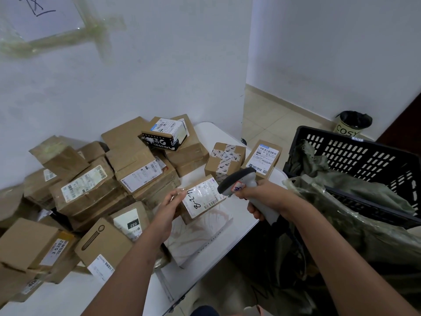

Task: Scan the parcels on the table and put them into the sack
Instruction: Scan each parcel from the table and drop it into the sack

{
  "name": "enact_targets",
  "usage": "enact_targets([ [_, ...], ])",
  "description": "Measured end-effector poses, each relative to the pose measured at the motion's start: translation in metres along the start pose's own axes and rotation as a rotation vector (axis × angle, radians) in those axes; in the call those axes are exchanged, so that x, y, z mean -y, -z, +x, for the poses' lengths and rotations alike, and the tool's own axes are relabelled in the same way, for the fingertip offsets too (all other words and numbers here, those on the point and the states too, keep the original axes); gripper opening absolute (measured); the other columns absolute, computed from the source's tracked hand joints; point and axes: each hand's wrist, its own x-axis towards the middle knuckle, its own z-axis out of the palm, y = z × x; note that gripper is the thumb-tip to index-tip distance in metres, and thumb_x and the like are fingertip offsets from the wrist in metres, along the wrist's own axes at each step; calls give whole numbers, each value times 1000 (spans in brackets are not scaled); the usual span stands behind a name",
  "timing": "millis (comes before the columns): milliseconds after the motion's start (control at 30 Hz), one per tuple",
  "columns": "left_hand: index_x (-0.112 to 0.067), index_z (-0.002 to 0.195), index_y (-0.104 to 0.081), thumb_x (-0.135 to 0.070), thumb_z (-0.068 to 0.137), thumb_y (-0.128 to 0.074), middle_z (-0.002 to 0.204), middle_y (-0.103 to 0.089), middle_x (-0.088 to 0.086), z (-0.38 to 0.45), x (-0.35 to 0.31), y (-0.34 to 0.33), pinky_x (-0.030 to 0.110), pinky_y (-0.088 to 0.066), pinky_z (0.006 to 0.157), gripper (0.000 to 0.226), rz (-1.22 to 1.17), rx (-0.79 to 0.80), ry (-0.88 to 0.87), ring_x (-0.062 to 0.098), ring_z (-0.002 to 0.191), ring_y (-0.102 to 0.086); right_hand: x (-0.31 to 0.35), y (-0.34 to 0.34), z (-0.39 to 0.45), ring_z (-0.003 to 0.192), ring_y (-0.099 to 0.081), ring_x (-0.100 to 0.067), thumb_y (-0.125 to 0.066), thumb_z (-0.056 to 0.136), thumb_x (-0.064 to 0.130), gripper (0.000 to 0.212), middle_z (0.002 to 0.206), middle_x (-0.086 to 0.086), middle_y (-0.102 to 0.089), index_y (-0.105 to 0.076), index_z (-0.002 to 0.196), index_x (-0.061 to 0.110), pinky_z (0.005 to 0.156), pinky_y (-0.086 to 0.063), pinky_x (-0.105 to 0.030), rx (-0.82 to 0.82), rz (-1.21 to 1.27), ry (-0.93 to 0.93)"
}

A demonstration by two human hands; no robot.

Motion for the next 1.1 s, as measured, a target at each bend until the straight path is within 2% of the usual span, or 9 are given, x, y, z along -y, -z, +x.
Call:
enact_targets([
  [100,-11,124,-57,-41,97,-55,109,-73,7,-7,1,-10,33,-51,91,40,33,106,6,20,105,-65,-27,13,2,48,-53,-20,-68,90,27,28,60,-11,-60,-60,101,3,47,-44,-26,-84,165,-82],
  [200,-17,128,-54,-46,100,-46,117,-68,9,-16,-3,-38,30,-53,82,40,78,238,61,16,97,-65,-70,39,-3,49,-55,-19,-68,90,31,29,57,-9,-60,-65,94,3,47,-45,-25,-232,281,-198],
  [367,-25,133,-54,-52,98,-47,123,-66,8,-24,13,-110,36,-56,90,44,242,504,257,25,111,-61,-162,87,-31,55,-53,-22,-64,94,29,30,65,-13,-56,-62,93,-1,51,-43,-31,-513,522,-362],
  [500,-24,132,-53,-44,100,-49,121,-68,6,-33,59,-167,34,-58,81,39,323,633,521,21,108,-64,-231,111,-59,59,-53,-23,-65,93,32,33,68,-14,-56,-60,90,0,55,-44,-33,-620,660,-474],
  [600,-23,133,-56,-47,95,-55,125,-66,9,-37,113,-192,41,-56,91,45,362,621,727,27,116,-63,-270,119,-74,57,-51,-22,-65,94,32,32,65,-12,-54,-57,81,4,54,-43,-32,-668,752,-528],
  [767,-20,124,-63,-52,92,-57,123,-67,11,-44,183,-238,44,-50,98,46,394,556,950,28,119,-60,-313,136,-89,58,-51,-20,-67,91,36,34,66,-10,-53,-57,83,5,54,-45,-30,-682,825,-578],
  [900,-12,129,-57,-51,91,-60,125,-62,16,-39,214,-291,44,-56,85,54,350,395,962,32,117,-58,-331,155,-99,58,-50,-20,-65,92,37,35,66,-10,-51,-58,85,4,55,-44,-30,-708,839,-586],
  [1000,-12,136,-52,-55,94,-54,129,-58,11,-38,221,-336,40,-50,95,60,394,408,915,28,114,-56,-340,168,-107,59,-53,-21,-64,92,41,39,67,-11,-54,-60,88,3,56,-46,-31,-708,839,-585],
  [1100,-19,146,-41,-60,94,-50,148,-42,7,-44,220,-374,35,-42,106,67,474,483,905,29,128,-48,-347,176,-110,58,-53,-20,-64,93,40,37,67,-10,-55,-60,87,4,56,-47,-31,-707,847,-590],
])
